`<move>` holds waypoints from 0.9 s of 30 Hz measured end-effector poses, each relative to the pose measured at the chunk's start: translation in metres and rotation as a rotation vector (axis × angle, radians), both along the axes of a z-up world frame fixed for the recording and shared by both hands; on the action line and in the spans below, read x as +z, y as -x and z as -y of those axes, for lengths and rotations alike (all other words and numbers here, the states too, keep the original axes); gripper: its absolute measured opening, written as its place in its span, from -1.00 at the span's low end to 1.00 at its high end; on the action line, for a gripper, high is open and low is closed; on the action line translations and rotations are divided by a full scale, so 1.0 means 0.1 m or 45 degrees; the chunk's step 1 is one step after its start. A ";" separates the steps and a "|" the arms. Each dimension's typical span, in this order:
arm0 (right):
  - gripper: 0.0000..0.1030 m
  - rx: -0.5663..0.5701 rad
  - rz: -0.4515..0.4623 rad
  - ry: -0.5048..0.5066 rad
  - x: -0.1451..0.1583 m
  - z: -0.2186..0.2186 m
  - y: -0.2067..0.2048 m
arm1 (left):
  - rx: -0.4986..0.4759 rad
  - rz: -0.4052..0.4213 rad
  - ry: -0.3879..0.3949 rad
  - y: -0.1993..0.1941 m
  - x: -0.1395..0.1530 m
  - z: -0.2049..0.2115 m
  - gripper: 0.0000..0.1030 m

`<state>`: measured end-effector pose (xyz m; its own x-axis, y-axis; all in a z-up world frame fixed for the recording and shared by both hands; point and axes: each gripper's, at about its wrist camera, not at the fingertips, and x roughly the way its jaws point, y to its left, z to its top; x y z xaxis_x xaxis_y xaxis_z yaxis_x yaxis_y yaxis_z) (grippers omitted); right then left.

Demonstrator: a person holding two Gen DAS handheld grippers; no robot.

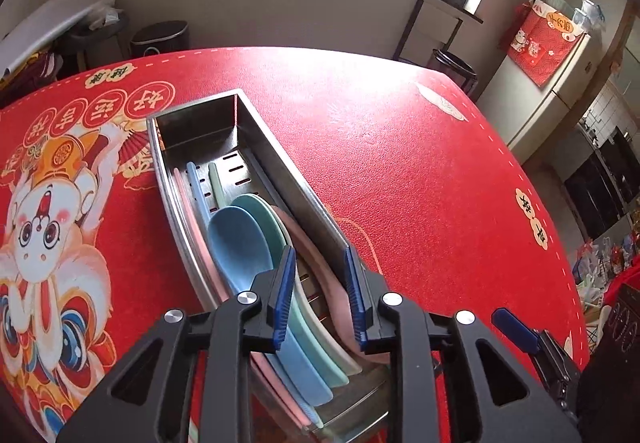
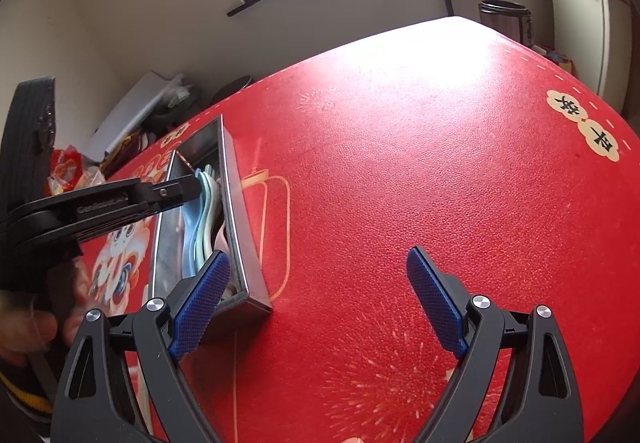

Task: Organize utensils
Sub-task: 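Carry the pink spoon into the steel tray and open the left gripper, then lower the left gripper onto the pink chopstick and close on it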

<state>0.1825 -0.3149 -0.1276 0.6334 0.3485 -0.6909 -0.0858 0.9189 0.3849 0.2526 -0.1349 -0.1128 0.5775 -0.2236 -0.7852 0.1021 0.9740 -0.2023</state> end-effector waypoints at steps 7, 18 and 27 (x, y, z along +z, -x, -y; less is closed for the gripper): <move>0.68 0.019 0.034 0.008 0.01 -0.04 0.02 | -0.043 0.102 -0.060 0.56 0.22 -0.29 -0.42; 0.68 0.033 0.098 0.111 0.20 -0.21 0.35 | -0.049 0.075 -0.116 1.58 -0.10 -0.84 -0.41; 0.68 0.053 0.068 0.191 0.17 -0.42 0.75 | -0.094 0.006 -0.032 1.68 -0.40 -0.79 -0.42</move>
